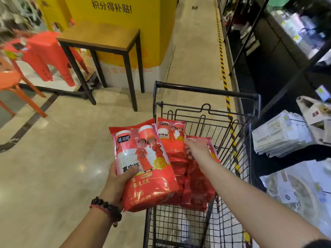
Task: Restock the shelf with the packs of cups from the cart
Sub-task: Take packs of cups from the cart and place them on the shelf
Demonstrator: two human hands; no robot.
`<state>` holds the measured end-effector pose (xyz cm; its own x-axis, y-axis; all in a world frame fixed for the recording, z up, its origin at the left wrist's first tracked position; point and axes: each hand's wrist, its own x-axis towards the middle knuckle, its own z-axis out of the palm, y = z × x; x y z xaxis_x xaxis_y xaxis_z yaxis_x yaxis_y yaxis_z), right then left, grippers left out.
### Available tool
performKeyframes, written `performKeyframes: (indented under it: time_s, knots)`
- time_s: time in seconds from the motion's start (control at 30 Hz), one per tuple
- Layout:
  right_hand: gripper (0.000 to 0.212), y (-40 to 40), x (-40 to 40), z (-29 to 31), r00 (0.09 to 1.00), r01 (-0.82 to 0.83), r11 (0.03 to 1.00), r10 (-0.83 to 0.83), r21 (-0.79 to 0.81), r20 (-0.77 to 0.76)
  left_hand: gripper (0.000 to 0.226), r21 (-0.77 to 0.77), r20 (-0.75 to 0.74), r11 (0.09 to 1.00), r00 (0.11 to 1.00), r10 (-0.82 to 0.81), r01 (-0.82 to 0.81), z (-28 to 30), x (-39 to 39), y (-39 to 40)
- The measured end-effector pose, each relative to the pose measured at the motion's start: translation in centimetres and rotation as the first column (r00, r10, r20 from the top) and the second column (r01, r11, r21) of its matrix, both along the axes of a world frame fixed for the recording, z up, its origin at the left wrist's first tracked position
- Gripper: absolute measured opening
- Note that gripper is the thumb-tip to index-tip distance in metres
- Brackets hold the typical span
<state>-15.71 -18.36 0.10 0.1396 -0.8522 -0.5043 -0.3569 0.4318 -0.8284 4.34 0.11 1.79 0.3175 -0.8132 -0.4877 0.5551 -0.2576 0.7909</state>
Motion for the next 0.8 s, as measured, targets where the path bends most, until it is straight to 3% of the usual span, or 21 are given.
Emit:
performKeyframes:
  time_s: [0.07,0.13,0.2,0.3,0.63,0.8]
  knots:
    - [0.024,-2.6,1.1,-1.2,0.99,0.013,1.0,-0.01,0.017,-0.138,0.074,0.02,0.041,0.999,0.999,0.032,-0.033,-0.2,1.2,1.0]
    - [0.044,-4.3,1.6,-2.4,0.977,0.064,0.993,-0.042,0.1,-0.209,0.074,0.045,0.07,0.998,0.996,0.048,-0.052,-0.4,2.1,1.9]
    - [0.067,-5.2,2.1,-3.3,0.99,0.122,0.951,-0.096,0.285,-0.103,0.074,0.061,0.087,0.995,0.994,0.071,-0.076,-0.4,2.8,2.7]
    - [0.081,-5.9,3.1,-3.8,0.998,0.056,0.9,-0.067,0.433,0.01,0.072,0.07,0.123,0.992,0.988,0.094,-0.103,-0.6,3.1,3.4]
    - [0.077,-5.7,0.8,-3.7,0.999,-0.004,0.872,-0.015,0.49,0.034,0.078,0.089,0.122,0.993,0.99,0.071,-0.082,-0.5,1.5,3.0]
    - [0.06,-3.3,-3.1,-2.9,0.988,0.008,0.915,-0.071,0.404,0.141,0.075,0.075,0.073,0.996,0.996,0.044,-0.049,-0.4,0.3,2.5]
